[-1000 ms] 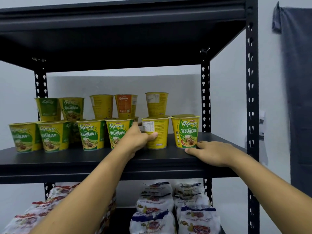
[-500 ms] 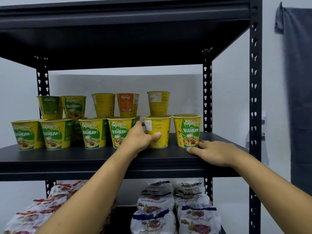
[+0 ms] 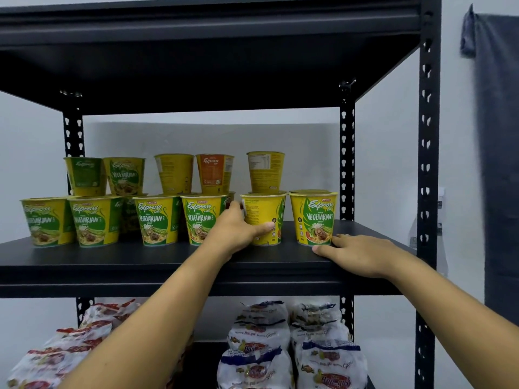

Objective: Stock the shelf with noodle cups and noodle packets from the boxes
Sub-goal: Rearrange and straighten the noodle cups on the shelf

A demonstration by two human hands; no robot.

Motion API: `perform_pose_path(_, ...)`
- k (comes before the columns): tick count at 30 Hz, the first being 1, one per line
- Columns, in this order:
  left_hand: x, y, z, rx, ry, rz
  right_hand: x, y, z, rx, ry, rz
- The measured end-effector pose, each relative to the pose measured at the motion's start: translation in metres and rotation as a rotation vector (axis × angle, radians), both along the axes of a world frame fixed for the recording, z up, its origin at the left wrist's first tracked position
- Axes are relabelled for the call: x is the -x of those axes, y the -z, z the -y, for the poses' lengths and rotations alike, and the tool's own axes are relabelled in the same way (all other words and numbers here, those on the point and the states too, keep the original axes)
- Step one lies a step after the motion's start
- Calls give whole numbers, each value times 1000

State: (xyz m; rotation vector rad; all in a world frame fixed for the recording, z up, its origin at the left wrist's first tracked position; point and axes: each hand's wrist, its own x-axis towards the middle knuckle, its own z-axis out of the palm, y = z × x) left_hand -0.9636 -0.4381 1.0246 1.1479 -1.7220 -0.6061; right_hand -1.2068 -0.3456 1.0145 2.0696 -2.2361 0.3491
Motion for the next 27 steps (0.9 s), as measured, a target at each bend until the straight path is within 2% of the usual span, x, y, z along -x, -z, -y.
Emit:
perform_pose_path(6,-2,-1,3,-69,37,-131,1,1,2,3,-1,-1)
perform_pose_path(13,2,0,-5,1,50,-26,0,1,1,-3,1,4)
perform_pose_path(20,0,0,-1,-45,76,-77,0,0,1,-3,-8,0)
perform_pose_path(27,1,1,-6,-8,73,-53,1,1,3,-7,-11,8)
